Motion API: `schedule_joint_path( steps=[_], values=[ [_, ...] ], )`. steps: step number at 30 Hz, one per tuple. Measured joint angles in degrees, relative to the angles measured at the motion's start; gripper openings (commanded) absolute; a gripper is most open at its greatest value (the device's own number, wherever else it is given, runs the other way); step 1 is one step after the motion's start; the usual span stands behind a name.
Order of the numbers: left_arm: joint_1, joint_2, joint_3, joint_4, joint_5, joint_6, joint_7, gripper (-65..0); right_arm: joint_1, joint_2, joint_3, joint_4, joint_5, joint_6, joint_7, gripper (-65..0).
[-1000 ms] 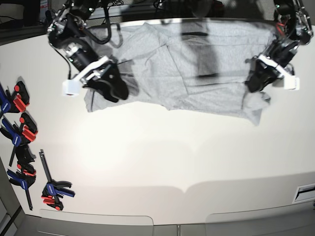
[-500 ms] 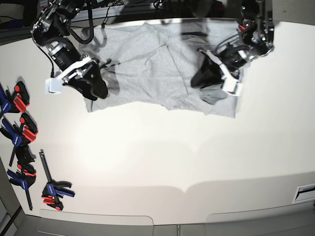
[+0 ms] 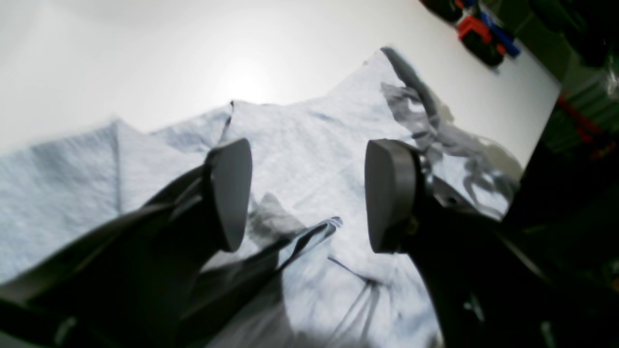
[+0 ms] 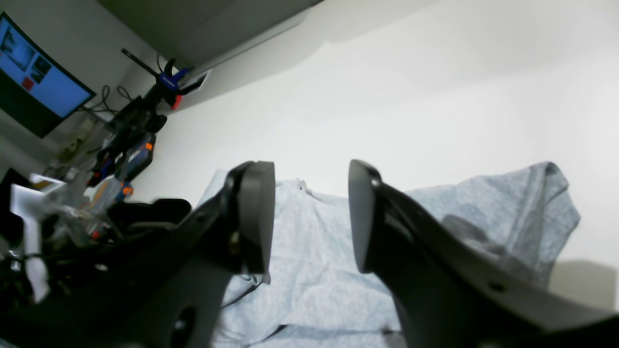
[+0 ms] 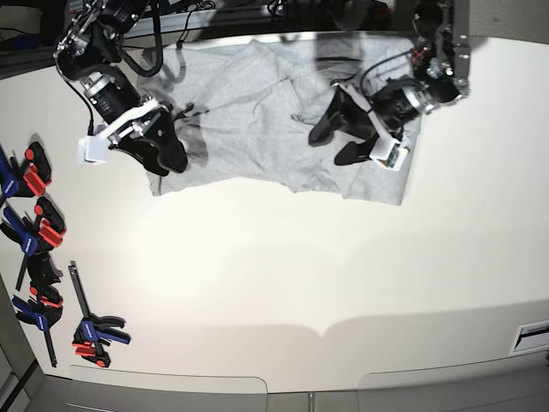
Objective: Fold the T-shirt properly
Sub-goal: 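Grasp the shirt's side edge with the left gripper and fold it inward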
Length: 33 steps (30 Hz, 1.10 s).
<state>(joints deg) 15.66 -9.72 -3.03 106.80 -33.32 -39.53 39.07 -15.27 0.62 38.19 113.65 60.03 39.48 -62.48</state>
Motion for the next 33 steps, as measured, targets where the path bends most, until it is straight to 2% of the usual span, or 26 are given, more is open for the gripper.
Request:
schedule_joint_path(
  steps=[3,4,6,8,10,13,17,19,24,33],
  values=[
    [2.05,-2.12,-5.46,5.35,-0.35,-0.07,3.91,-35.8,0.02,0.02,0.02,0.00,-0.04,0.00,0.04,-41.5],
    [3.32,-3.17,-7.54,6.80,-0.33,1.51,5.11,-37.3,0.00,0.02,0.04,0.00,-0.11,0.00,0.02,-41.5],
    [6.29,-4.83,-11.52,8.20,-0.76,7.02,6.71,-37.6,0.00,0.00,0.04,0.00,-0.07,0.00,0.02,-41.5],
    [8.92,-6.29,-15.23,8.11,-0.02,10.64,10.62,-37.5,0.02,0.00,-0.09,0.00,-0.09,0.00,0.15,-41.5],
    [11.85,-6.99,-18.14,7.96,0.15,12.02,12.20,-37.5,0.00,0.00,-0.09,0.00,-0.04,-0.02,0.46,-41.5],
    [15.43,-6.95,-19.45,7.93,-0.31,12.55,11.28,-37.5,0.02,-0.02,-0.11,0.00,0.00,0.00,0.46,-41.5],
    [15.65,-6.36,-19.15,6.95,-1.84,12.52,6.51,-37.5,0.00,0.00,-0.11,0.00,0.04,0.00,0.50,-41.5],
    [14.93,-6.32,-19.08,4.66,-2.05,13.62,6.34,-37.5,0.02,0.00,-0.11,0.00,0.04,-0.02,0.50,-41.5],
    [13.55,-6.34,-19.10,-2.03,-4.44,13.62,7.30,-37.5,0.02,0.00,-0.11,0.00,0.04,0.00,0.50,-41.5],
    [13.66,-6.34,-19.10,-2.60,-8.61,11.89,7.58,-37.5,0.02,0.00,-0.11,0.00,0.02,0.00,0.50,-41.5]
  ],
)
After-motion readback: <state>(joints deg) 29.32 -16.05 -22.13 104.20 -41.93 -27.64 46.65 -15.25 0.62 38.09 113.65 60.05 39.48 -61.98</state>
